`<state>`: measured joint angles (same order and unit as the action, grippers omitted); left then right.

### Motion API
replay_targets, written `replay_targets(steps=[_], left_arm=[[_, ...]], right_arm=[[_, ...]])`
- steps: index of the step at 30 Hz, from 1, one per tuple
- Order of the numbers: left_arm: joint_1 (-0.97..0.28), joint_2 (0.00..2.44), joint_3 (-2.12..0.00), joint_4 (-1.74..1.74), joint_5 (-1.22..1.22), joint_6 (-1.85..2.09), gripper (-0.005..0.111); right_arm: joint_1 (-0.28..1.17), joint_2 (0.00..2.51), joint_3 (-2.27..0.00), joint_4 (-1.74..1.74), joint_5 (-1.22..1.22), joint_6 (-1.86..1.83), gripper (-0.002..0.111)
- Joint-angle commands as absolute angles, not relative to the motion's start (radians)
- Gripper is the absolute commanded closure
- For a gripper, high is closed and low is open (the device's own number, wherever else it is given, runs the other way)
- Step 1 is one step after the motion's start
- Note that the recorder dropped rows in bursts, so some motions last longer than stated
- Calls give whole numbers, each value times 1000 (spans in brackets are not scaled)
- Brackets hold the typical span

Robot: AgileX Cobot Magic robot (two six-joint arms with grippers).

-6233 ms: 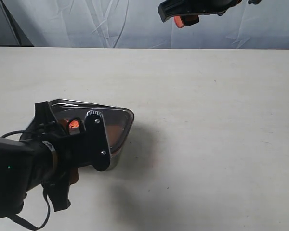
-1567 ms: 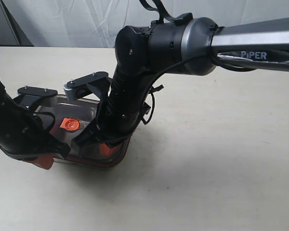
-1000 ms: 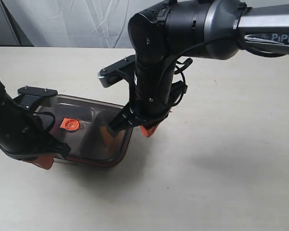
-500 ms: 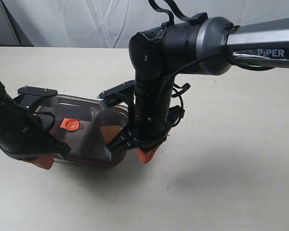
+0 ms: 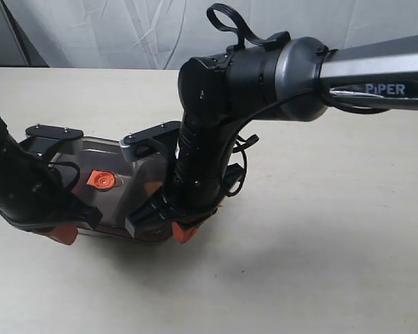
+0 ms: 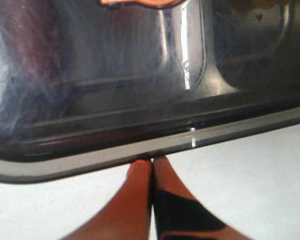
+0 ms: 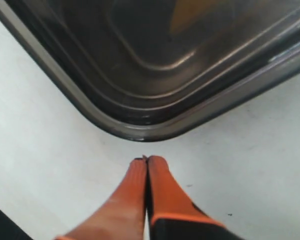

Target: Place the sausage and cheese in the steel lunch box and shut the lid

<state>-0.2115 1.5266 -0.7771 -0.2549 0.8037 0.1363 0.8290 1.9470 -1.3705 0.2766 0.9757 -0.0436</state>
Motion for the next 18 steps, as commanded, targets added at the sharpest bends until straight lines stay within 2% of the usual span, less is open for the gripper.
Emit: replay_targets(steps=[1,13,18], left_arm=[[-211,1530,-782,-253,747,134,107],[-211,1530,-782,-251,747,136,107],[-211,1530,-782,-249,756,136,107]], right_arm=[[828,1946,-1370,276,962,-53,109],[828,1992,-1370,260,1019,-55,109],[828,2000,-1370,260,950,-53,109]])
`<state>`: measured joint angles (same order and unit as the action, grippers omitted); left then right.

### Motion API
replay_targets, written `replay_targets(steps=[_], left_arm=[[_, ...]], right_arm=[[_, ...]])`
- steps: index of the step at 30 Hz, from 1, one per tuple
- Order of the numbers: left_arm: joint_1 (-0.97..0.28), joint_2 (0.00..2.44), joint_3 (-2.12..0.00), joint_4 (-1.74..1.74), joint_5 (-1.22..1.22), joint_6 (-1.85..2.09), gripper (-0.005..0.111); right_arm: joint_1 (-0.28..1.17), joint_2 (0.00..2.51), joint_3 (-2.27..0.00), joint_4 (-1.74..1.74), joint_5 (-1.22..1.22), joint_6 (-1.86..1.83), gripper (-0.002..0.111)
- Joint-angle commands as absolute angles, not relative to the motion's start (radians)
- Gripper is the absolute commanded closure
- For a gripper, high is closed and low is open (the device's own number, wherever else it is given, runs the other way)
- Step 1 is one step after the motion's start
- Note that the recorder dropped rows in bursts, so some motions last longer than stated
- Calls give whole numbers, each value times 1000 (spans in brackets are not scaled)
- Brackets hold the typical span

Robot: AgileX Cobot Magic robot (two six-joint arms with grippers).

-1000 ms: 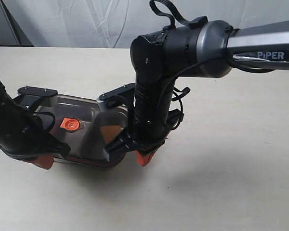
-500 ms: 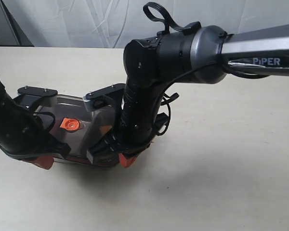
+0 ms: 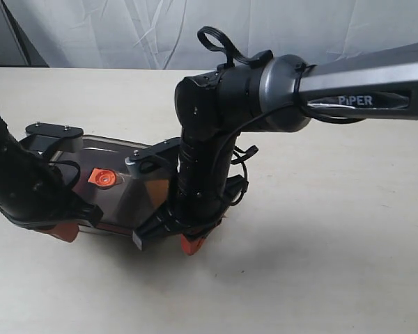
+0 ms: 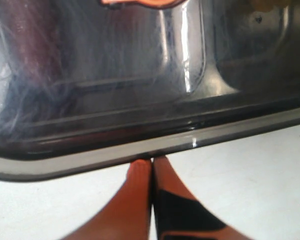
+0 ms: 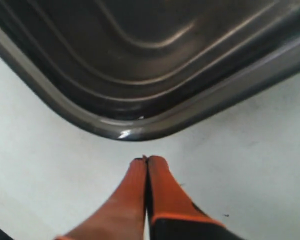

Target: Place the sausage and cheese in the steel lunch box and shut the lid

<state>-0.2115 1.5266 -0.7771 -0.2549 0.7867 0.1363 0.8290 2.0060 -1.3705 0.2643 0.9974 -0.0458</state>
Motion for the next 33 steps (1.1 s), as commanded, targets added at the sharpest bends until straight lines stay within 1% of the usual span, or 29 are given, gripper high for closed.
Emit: replay_targets(steps=[1,33], left_arm=[[-211,1530,-782,-249,758,136,107],[-211,1530,-782,-245,768,136,107]], right_arm=[[828,2000,-1370,261,943,-53,109],[828,1965,-1372,263,873,-48,109]])
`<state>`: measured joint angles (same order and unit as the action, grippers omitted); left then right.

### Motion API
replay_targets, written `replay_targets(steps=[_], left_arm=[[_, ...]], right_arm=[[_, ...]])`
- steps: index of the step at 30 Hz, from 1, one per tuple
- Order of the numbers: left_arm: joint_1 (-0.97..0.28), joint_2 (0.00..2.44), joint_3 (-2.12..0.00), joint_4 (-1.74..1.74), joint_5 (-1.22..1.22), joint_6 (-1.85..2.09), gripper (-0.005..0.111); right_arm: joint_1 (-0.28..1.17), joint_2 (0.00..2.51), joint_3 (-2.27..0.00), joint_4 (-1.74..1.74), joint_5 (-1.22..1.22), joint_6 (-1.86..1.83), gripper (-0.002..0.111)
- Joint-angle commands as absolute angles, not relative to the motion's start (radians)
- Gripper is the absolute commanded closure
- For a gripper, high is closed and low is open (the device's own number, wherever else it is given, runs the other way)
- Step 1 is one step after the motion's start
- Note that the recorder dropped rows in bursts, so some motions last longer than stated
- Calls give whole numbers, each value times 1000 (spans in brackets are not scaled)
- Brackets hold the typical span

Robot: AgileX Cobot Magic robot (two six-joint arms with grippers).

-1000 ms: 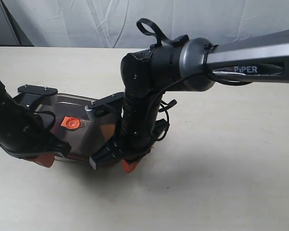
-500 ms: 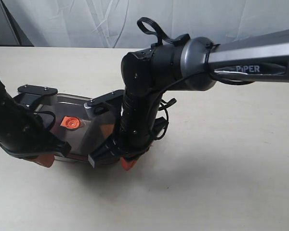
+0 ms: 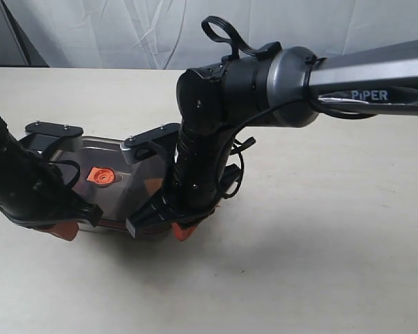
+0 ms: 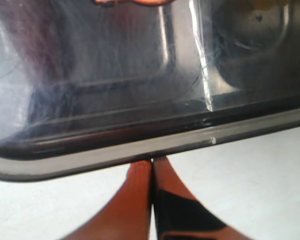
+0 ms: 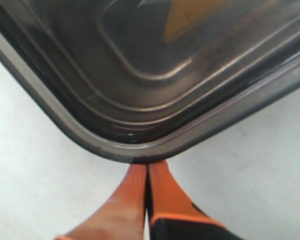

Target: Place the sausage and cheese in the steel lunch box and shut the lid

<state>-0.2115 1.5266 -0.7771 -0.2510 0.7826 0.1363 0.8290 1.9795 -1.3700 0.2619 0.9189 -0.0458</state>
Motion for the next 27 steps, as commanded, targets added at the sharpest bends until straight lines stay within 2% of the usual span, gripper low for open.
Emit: replay_targets(steps=[1,27], left_arm=[[-211,1530,-782,-245,770,136,107],[-211,1491,-782,-232,817,136,107]], right_arm=[[828,1965,-1372,263,869,-48,109],[828,1950,-1372,254,834,-38,109]])
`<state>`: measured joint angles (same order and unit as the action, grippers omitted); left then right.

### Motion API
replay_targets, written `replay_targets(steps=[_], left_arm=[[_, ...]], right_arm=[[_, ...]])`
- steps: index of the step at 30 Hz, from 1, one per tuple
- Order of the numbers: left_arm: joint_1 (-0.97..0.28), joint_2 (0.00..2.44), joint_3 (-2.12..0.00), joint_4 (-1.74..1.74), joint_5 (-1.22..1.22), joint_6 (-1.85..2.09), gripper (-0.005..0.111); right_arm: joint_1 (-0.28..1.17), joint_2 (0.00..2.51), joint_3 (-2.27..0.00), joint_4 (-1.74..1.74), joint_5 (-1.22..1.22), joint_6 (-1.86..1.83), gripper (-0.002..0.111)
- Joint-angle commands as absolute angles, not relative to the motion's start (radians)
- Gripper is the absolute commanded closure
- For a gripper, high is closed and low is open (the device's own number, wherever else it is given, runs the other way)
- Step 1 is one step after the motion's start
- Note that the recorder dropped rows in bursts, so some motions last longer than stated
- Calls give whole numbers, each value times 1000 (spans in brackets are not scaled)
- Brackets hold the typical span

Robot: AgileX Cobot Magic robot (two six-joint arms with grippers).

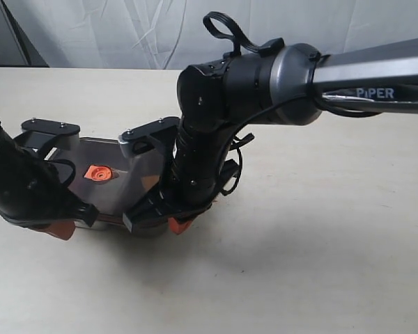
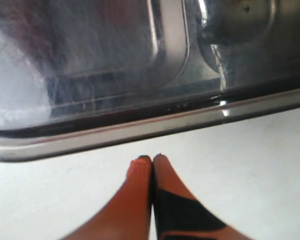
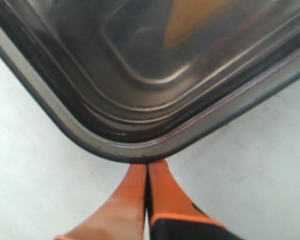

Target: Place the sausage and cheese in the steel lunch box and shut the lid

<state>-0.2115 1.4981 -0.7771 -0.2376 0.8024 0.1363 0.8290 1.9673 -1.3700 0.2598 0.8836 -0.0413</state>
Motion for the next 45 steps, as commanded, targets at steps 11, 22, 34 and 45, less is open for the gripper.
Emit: replay_targets(steps=[11,22,34,45], left_arm=[[-211,1491,-782,-103,827,25,107],[-211,1491,-782,-82,827,0,107],[-211,1491,-782,-82,842,0,107],[-169,1475,-798,19,833,-97,107]], right_arm=[[828,1950,-1372,254,826,-33,109],[828,1950,-1372,252,825,-26,109],[828,1950,-1372,146,886,56,109],[826,1866,-1372,74,868,109,109]])
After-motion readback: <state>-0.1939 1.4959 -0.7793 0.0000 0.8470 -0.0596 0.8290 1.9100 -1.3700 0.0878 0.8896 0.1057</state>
